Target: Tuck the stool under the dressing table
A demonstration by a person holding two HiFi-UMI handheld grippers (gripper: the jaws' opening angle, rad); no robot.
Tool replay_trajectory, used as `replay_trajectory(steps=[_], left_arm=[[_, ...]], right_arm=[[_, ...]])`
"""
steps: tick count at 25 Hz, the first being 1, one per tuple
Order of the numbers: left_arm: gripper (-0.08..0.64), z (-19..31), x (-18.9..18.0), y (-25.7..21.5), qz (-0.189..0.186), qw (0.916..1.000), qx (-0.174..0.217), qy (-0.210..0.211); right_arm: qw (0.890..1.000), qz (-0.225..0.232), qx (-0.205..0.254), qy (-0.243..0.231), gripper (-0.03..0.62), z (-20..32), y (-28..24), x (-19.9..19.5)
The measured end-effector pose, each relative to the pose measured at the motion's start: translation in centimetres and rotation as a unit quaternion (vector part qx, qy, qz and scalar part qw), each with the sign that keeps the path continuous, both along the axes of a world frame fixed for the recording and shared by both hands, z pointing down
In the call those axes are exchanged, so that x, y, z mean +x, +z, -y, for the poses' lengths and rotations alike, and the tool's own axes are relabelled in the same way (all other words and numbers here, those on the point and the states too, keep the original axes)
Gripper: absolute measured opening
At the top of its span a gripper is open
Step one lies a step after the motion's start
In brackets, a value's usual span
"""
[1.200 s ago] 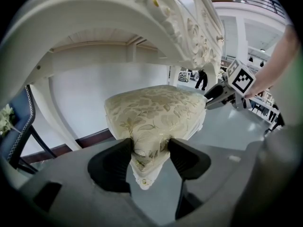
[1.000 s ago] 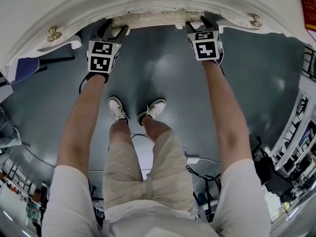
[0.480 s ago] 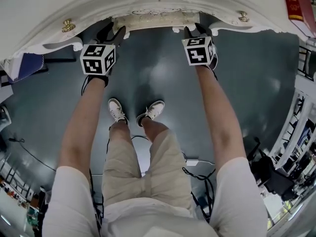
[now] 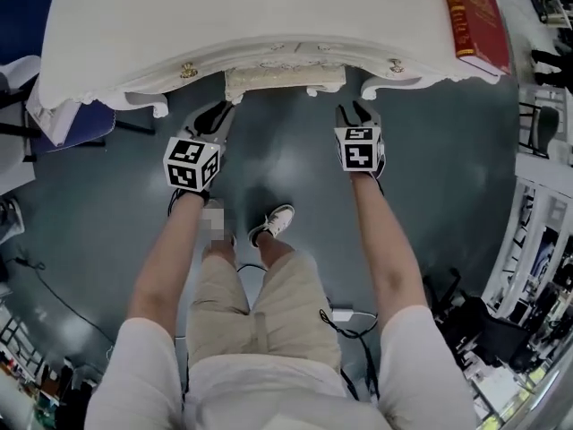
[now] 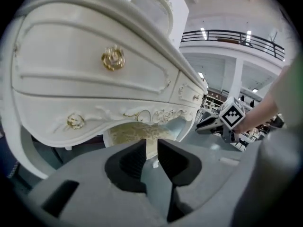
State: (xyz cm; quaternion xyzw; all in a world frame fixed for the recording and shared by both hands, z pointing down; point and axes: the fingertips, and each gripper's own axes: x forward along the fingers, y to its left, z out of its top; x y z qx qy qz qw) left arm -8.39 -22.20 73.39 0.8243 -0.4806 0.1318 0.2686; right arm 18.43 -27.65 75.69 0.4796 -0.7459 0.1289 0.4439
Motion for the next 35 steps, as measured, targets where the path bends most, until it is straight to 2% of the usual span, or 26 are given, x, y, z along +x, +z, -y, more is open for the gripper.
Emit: replay_trajectory(steps=[5,8,12,14,15,18,22,25,29,35], left_arm=[[0.054,-2.9,-1.3,-5.8,0.005,1.0,0.006,0.001],[0.028,-4.2,-1.7,-8.9,0.006,0.9999,0.009,0.003],[0.016,-7.0,-0.5,-12.6,-0.047,0.9986,-0.001,0.025],[0.015,-9.1,-0.1,-13.7,-0.062,0.9975,-0.008,0.034],[0.015,-10.1,0.0,-14.2,-0.066,0.9972,-0.013,0.033],[0.015,-12.4,0.1,-16.0,-0.062,0.9973,-0.02,0.033],[0.015,-13.7,-0.1,-18.8,-0.052,0.9985,-0.015,0.013],[0.015,-14.0,-0.1,-21.5,-0.044,0.9989,0.008,0.015],[0.015,-13.7,0.1,-25.7,-0.037,0.998,0.045,0.026],[0.015,-12.5,0.9,-32.7,-0.023,0.9921,0.115,0.044]], right_arm=[[1.0,0.017,0.003,0.0,0.113,-4.1,-6.0,-1.6],[0.999,0.04,0.008,-0.002,0.073,-6.5,-9.1,-3.1],[0.995,0.097,0.015,0.013,0.052,-9.5,-13.1,-5.1],[0.993,0.114,0.021,0.019,0.004,-11.2,-15.1,-5.7],[0.992,0.12,0.022,0.019,0.003,-12.1,-16.1,-5.9],[0.989,0.144,0.026,0.028,0.002,-14.4,-18.9,-5.7],[0.98,0.183,0.038,0.07,0.002,-16.0,-22.1,-4.1],[0.975,0.2,0.042,0.089,0.002,-16.9,-24.0,-3.6],[0.974,0.207,0.049,0.077,0.002,-18.0,-26.2,-4.5],[0.965,0.238,0.079,0.071,0.002,-18.7,-30.6,-4.6]])
